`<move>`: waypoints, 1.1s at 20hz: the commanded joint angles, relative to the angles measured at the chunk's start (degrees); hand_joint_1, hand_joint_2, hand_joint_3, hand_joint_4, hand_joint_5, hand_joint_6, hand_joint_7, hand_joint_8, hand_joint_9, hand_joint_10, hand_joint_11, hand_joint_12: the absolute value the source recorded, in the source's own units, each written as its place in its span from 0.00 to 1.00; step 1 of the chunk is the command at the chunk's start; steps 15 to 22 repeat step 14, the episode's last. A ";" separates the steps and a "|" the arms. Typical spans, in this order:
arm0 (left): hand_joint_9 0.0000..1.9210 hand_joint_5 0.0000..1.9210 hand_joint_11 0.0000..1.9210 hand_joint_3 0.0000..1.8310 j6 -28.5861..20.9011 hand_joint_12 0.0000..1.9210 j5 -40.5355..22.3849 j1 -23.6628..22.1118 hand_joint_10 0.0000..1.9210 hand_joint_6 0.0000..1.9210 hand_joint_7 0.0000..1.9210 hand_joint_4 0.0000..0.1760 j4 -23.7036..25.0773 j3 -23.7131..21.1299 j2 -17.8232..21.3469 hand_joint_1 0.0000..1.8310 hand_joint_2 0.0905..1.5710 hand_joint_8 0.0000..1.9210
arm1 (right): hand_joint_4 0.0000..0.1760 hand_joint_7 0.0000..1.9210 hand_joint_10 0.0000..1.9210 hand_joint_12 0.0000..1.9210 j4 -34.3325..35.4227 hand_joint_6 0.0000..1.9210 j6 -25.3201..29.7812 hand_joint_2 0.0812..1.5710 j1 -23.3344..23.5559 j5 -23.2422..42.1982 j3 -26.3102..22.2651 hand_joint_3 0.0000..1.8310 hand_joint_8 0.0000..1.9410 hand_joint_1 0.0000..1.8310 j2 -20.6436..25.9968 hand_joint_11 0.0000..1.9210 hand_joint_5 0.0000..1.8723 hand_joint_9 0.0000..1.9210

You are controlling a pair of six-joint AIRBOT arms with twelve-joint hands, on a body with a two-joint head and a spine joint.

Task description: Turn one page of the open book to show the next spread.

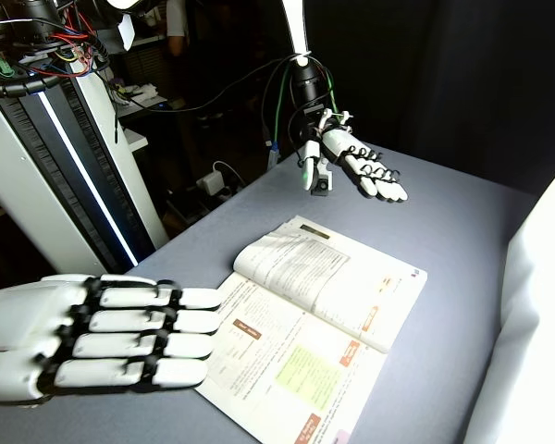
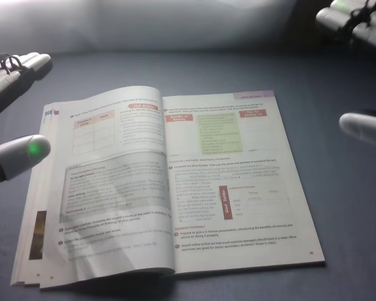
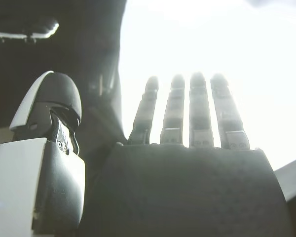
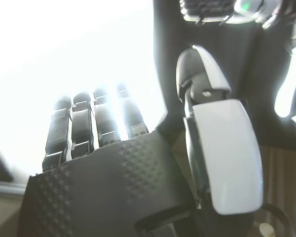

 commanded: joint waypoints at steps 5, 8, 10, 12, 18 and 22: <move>0.00 0.00 0.00 0.01 -0.58 0.00 -11.91 -0.36 0.00 0.00 0.00 0.39 -3.09 -0.18 0.92 0.15 0.89 0.00 | 0.10 0.00 0.01 0.23 2.73 0.00 0.04 0.80 -0.92 17.42 -0.62 0.00 0.00 0.20 0.42 0.00 0.00 0.04; 0.00 0.00 0.00 0.00 -0.39 0.00 -14.27 -0.34 0.00 0.00 0.00 0.63 -3.65 -0.10 0.73 0.10 0.89 0.00 | 0.00 0.00 0.00 0.28 3.81 0.00 0.36 0.83 -2.88 22.39 -0.94 0.00 0.00 0.11 0.77 0.00 0.00 0.00; 0.00 0.00 0.00 0.00 -0.45 0.00 -15.00 -0.40 0.00 0.00 0.00 0.64 -3.92 -0.03 0.60 0.14 0.86 0.00 | 0.00 0.00 0.00 0.21 4.08 0.00 1.45 0.80 -3.94 25.41 -0.94 0.00 0.00 0.13 1.22 0.00 0.00 0.00; 0.00 0.00 0.01 0.00 -0.39 0.01 -15.02 -0.81 0.00 0.00 0.00 0.67 -3.76 0.16 0.43 0.19 0.81 0.00 | 0.07 0.00 0.00 0.01 4.10 0.00 1.68 0.86 -4.62 27.12 -0.98 0.01 0.00 0.07 1.68 0.00 0.00 0.00; 0.00 0.00 0.00 0.01 -0.39 0.11 -15.02 -1.28 0.00 0.00 0.00 0.37 -3.38 0.29 0.34 0.15 0.82 0.00 | 0.30 0.00 0.00 0.00 4.10 0.00 1.68 0.82 -4.88 28.18 -1.14 0.00 0.00 0.09 2.03 0.00 0.00 0.00; 0.00 0.00 0.00 0.01 -0.39 0.11 -15.02 -1.28 0.00 0.00 0.00 0.37 -3.38 0.29 0.34 0.15 0.82 0.00 | 0.30 0.00 0.00 0.00 4.10 0.00 1.68 0.82 -4.88 28.18 -1.14 0.00 0.00 0.09 2.03 0.00 0.00 0.00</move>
